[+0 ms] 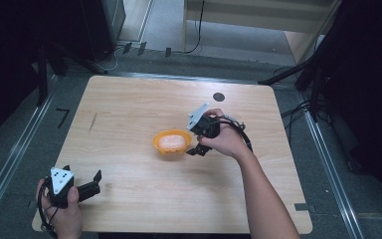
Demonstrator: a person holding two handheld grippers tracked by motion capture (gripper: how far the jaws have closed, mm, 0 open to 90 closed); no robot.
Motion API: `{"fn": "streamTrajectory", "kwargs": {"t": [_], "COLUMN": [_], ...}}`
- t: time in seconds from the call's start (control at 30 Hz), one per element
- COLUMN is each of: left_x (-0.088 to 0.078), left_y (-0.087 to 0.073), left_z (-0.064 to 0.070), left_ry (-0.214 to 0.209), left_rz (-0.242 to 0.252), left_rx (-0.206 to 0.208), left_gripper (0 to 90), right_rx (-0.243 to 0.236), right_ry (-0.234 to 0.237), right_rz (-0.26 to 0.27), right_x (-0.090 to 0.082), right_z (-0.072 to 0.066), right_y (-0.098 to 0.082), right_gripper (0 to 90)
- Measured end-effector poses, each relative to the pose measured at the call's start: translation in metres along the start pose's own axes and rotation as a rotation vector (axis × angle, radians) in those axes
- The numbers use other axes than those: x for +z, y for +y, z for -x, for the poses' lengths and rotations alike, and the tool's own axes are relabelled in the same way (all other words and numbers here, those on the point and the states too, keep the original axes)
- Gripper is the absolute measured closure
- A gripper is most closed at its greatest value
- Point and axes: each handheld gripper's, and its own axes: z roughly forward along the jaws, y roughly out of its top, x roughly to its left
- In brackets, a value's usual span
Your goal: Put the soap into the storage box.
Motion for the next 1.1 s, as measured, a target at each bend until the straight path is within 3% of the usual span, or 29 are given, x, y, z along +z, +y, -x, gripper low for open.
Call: {"fn": "streamTrajectory", "kwargs": {"t": [0.23,0.6,1.1], "left_x": [0.0,0.0,0.0], "left_y": [0.0,0.0,0.0], "left_z": [0.0,0.0,0.001], "left_ry": [0.001,0.002,0.004], "left_rz": [-0.003,-0.001,0.0], "left_rx": [0.002,0.003,0.007], "left_gripper": [0.0,0.0,0.0], "right_rx": [0.044,0.13,0.193], "right_ry": [0.006,-0.031,-0.093], "right_rz": [0.011,0.021,0.043], "right_x": [-0.006,-0.009,-0.018], "right_z": [-0.008,-0.026,-0.05], "right_y": [-0.014,-0.046,-0.076], "right_gripper": [0.0,0.0,0.0]}}
